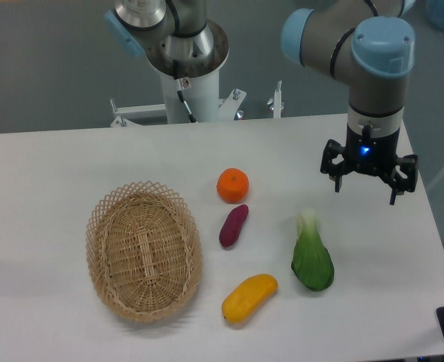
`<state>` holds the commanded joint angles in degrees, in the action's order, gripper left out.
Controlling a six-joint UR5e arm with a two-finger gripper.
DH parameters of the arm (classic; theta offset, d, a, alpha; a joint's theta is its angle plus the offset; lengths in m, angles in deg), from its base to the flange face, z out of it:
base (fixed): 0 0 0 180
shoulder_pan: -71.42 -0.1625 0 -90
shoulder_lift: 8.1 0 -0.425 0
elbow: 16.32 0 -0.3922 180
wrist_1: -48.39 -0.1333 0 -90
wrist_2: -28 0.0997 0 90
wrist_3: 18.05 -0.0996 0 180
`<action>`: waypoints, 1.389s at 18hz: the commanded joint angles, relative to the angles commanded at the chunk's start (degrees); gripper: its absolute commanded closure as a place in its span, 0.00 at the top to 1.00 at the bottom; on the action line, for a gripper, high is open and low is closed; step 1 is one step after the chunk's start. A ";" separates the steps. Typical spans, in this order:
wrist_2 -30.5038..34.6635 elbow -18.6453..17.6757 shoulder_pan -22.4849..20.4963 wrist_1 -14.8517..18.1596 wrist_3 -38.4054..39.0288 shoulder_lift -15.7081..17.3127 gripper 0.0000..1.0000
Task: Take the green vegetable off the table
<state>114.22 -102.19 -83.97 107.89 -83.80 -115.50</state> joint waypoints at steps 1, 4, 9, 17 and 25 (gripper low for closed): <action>-0.18 0.00 -0.09 0.00 0.09 -0.09 1.00; -0.26 0.17 -1.40 -0.09 -0.09 -0.70 1.00; -1.14 0.79 -2.81 0.00 -0.35 -1.32 1.00; -0.97 0.35 -2.29 -0.18 0.88 -2.11 1.00; -1.06 -1.93 -1.14 -0.18 2.55 -1.93 1.00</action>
<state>113.17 -104.12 -85.12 107.71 -81.25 -117.43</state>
